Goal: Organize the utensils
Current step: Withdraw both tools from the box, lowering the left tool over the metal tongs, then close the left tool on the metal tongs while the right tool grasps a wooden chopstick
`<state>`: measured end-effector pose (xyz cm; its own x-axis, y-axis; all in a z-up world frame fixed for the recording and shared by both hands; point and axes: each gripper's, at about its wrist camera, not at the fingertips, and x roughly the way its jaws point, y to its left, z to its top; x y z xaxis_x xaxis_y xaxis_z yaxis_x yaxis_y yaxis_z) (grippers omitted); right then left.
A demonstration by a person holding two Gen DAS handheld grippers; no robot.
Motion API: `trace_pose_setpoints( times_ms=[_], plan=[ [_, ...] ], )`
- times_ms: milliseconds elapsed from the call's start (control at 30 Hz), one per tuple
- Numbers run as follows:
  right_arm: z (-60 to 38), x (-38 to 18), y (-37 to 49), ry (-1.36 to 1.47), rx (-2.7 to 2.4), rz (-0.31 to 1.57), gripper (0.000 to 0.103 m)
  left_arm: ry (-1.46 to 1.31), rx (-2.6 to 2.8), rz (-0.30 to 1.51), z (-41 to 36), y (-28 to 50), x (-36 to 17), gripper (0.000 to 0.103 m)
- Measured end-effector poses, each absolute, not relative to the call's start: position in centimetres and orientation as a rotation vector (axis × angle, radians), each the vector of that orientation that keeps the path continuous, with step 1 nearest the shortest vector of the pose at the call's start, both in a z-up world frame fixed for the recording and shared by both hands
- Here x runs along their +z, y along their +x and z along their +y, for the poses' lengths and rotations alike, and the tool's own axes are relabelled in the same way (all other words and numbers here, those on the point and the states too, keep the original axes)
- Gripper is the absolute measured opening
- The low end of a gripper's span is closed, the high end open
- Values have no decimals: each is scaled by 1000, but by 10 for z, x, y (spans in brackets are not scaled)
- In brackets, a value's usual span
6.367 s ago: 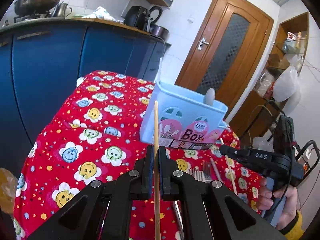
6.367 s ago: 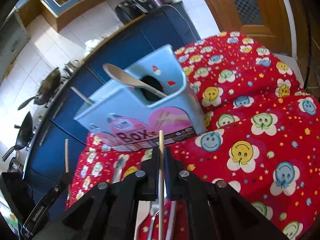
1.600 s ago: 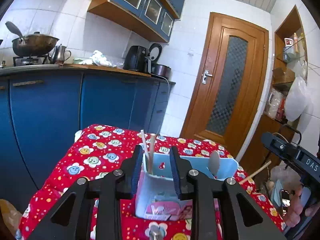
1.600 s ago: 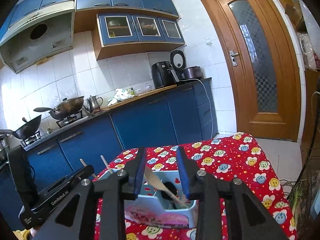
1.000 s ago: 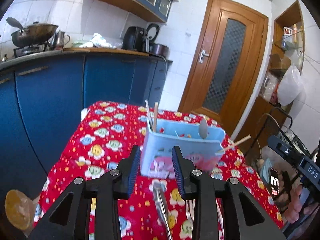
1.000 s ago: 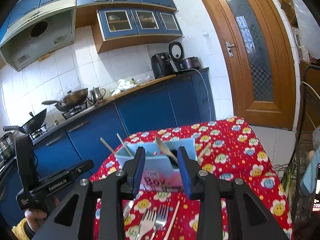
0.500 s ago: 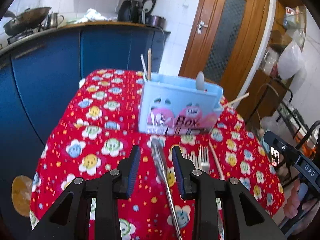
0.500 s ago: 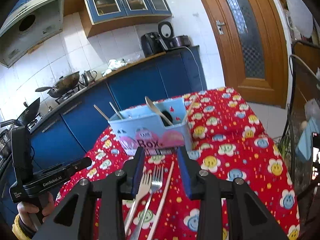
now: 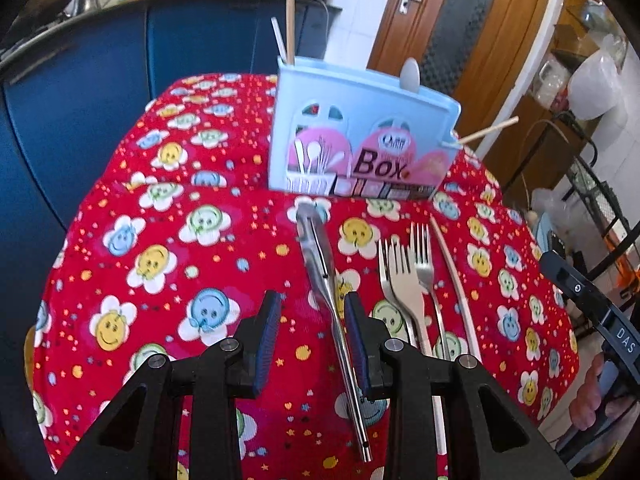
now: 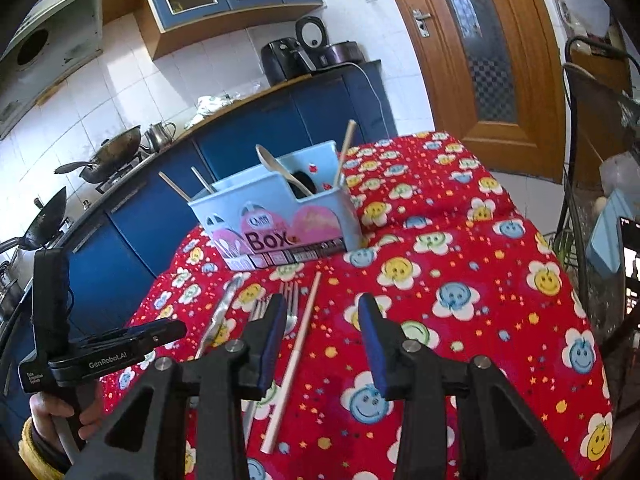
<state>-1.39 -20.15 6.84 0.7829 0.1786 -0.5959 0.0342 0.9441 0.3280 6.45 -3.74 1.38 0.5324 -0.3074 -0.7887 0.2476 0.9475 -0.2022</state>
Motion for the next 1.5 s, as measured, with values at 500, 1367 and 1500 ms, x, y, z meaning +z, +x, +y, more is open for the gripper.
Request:
trace_pose_setpoints(
  times_ms=[500, 1367, 1500],
  plan=[
    [-222, 50, -16, 381, 58, 702, 41, -22, -335, 1094, -58, 84, -7, 33],
    [-207, 47, -4, 333, 81, 781, 42, -135, -385, 1048, -37, 83, -5, 16],
    [-196, 46, 5, 311, 108, 825, 42, -177, -390, 1002, -25, 76, -2, 16]
  ],
)
